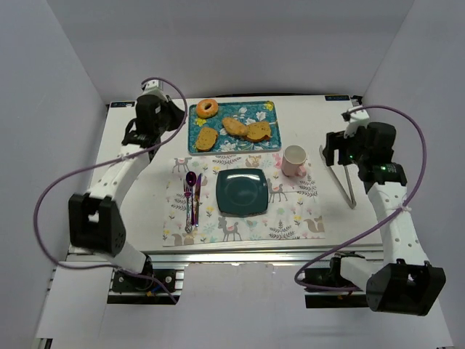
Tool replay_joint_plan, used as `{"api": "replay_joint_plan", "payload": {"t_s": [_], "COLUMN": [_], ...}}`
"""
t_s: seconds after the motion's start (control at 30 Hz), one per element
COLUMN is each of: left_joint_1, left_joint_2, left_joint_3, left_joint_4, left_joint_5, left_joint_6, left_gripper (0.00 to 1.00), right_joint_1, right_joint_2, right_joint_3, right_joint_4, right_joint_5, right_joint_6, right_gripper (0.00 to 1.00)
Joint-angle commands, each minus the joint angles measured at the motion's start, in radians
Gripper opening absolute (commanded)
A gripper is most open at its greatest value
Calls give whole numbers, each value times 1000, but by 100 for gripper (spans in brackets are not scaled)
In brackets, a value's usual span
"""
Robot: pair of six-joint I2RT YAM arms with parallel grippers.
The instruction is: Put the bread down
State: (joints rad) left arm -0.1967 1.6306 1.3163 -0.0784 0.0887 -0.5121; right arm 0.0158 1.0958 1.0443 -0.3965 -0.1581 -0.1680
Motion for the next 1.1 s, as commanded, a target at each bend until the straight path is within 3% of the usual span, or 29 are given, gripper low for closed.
{"api": "replay_joint_plan", "payload": {"t_s": [0.0,0.03,0.07,0.1,0.17,0.2,0.23,0.27,0.3,0.33,0.37,0.53,0.67,1.07], "left_joint_1": [2,3,8,11,16,17,16,17,19,19,19,19,19,19], "left_joint_2": [-212,-251,-290,-367,-443,-478,-547,-581,-610,-662,-685,-785,-822,-818], "left_joint_3": [-119,-147,-210,-245,-317,-353,-427,-466,-503,-564,-589,-704,-779,-764], "left_joint_4": [26,19,3,2,-1,-7,-4,-3,-7,-12,-20,-11,38,-5], "left_joint_5": [-12,-10,-6,-3,9,16,16,14,-1,-7,-10,-21,-21,-32], "left_joint_6": [73,86,89,87,73,67,43,28,8,-17,-22,-87,-140,-117], "left_gripper": [3,0,0,0,0,9,23,39,55,70,73,75,75,75], "right_joint_1": [-132,-155,-202,-226,-295,-313,-329,-330,-332,-332,-336,-340,-340,-324], "right_joint_2": [-34,-27,7,28,64,94,110,140,156,173,186,219,309,539], "right_joint_3": [-23,-30,-23,-18,-10,-6,-3,-4,-6,-4,-7,-82,-99,-55], "right_joint_4": [-40,-33,-51,-59,-73,-99,-120,-137,-148,-171,-173,-81,-36,45], "right_joint_5": [-207,-224,-253,-256,-294,-317,-339,-337,-325,-310,-284,-190,-199,-144], "right_joint_6": [-239,-242,-246,-240,-234,-255,-313,-330,-340,-344,-341,-350,-439,-475], "right_gripper": [77,67,29,2,0,0,2,26,68,77,88,89,89,89]}}
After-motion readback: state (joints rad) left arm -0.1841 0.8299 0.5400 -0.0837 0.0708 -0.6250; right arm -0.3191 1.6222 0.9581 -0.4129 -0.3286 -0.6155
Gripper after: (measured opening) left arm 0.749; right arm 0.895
